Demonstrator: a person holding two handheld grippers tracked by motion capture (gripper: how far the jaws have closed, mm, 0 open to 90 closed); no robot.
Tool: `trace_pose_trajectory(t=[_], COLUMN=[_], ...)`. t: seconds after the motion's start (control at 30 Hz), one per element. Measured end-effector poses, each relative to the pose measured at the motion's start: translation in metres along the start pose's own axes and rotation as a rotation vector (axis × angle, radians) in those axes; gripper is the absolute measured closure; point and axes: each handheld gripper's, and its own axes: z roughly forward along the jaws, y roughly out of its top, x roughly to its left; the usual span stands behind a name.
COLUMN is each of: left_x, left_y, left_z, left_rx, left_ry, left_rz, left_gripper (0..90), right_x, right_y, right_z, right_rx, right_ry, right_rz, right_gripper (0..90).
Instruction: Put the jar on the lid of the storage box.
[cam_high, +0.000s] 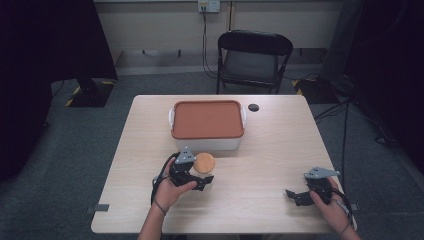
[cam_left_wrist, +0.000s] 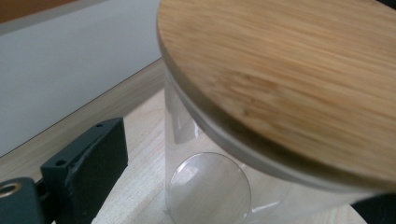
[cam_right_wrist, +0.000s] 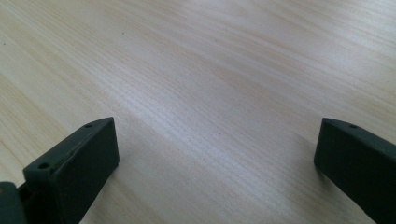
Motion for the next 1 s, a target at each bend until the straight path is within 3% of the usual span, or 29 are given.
trace_pose_trajectory(t=[1.0], left_x=[-0.0023], left_y=[0.0010], left_z=[0.0050], left_rx=[-0.051], left_ry=[-0.030], left_rz=[0.011], left_gripper=[14.3], right_x=[0.0000], right_y=[0.0000], right_z=[0.0000], right_rx=[0.000], right_ry=[0.000], right_rz=[0.000], right_gripper=[0.0])
